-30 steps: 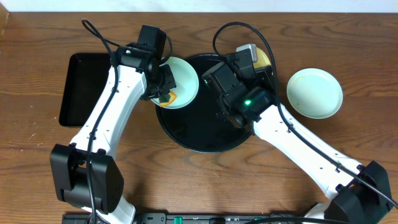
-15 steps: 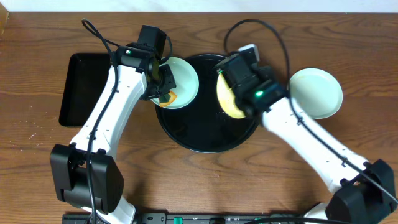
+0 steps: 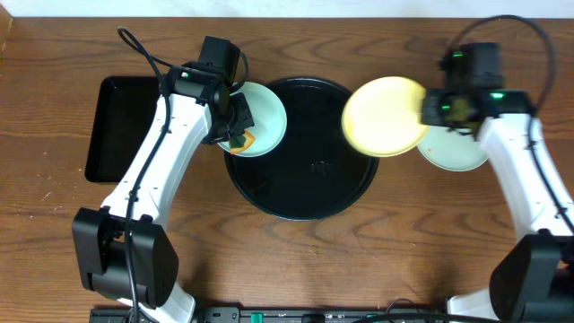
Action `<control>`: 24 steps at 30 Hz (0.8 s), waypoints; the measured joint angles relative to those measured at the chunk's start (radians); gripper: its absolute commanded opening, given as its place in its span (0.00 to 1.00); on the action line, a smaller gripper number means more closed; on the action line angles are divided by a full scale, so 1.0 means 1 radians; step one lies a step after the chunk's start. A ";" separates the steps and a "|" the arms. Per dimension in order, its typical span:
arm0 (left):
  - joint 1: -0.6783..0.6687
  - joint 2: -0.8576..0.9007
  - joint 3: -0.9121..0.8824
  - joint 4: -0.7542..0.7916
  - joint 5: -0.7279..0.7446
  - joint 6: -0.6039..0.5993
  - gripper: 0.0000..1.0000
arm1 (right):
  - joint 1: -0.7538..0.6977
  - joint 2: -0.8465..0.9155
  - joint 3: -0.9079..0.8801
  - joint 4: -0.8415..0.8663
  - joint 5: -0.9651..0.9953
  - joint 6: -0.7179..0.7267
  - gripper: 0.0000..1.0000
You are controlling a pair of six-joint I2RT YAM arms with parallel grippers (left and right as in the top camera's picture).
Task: Clean dirty plates on tray and stack at the side
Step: 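Carry the yellow plate right and set it on the light-blue plate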
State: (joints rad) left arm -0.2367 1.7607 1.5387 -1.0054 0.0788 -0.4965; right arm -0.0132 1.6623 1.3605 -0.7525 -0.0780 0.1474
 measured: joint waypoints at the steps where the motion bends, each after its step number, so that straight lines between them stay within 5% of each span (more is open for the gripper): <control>1: 0.000 0.000 0.000 0.000 0.000 0.000 0.08 | -0.031 0.000 0.000 0.000 -0.013 0.000 0.01; 10: 0.000 0.000 0.000 0.002 0.000 0.000 0.08 | -0.271 0.000 -0.032 0.051 0.062 0.000 0.01; 21: 0.000 0.000 0.000 0.014 0.000 0.000 0.08 | -0.344 0.021 -0.210 0.282 0.160 0.002 0.01; 24: 0.000 0.000 0.000 0.014 0.000 0.000 0.08 | -0.344 0.047 -0.254 0.328 0.149 0.009 0.20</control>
State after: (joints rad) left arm -0.2367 1.7607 1.5387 -0.9909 0.0788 -0.4965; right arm -0.3569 1.7088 1.1061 -0.4248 0.0708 0.1562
